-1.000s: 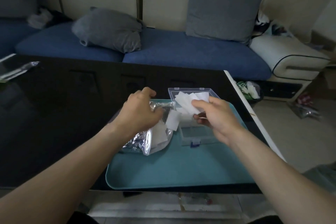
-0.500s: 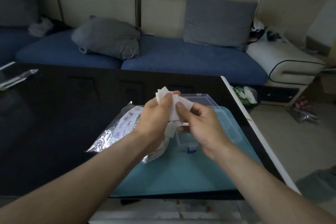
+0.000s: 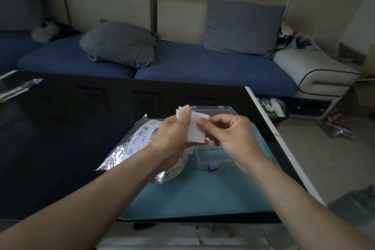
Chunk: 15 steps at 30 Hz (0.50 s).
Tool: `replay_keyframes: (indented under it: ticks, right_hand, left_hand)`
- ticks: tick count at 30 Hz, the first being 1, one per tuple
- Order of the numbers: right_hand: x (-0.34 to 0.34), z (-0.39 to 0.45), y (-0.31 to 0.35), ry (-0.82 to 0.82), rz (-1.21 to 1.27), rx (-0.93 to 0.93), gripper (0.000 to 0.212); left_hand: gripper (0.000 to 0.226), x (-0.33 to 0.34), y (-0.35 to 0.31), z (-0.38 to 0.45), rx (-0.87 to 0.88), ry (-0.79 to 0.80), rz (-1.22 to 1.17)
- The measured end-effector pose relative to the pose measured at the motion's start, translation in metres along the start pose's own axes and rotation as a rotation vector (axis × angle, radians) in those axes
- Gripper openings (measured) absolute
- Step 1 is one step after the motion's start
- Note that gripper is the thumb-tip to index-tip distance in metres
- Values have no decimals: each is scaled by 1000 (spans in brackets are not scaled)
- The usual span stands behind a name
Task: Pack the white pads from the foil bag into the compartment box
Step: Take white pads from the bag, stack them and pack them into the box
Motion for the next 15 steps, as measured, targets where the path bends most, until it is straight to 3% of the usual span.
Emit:
replay_keyframes:
  ticks: [4,6,9,15]
  right_hand:
    - [1,2,-8,-53,-100,-14,22]
    - [-2,5,-7,-87,-196,-46,27]
    - [1,10,-5,-11,-324,-85,30]
    - [1,11,0,110,-405,-80,28]
  left_hand:
    - [54,13,12,1,-107,83,-90]
    - [52,14,13,1,-108,109,-106]
    - [47,14,11,-1,-100,138,-49]
    - [57,20,14,-4,-130,228,-28]
Point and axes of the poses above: each hand's wrist, its own z-axis towards the middle knuckle, its own x-axis out of the palm, y = z × x, the point moved 10 cm from there along z, towards the middle knuckle, and after that the axes turned 12 degrees about z, right-handed, at the moved point
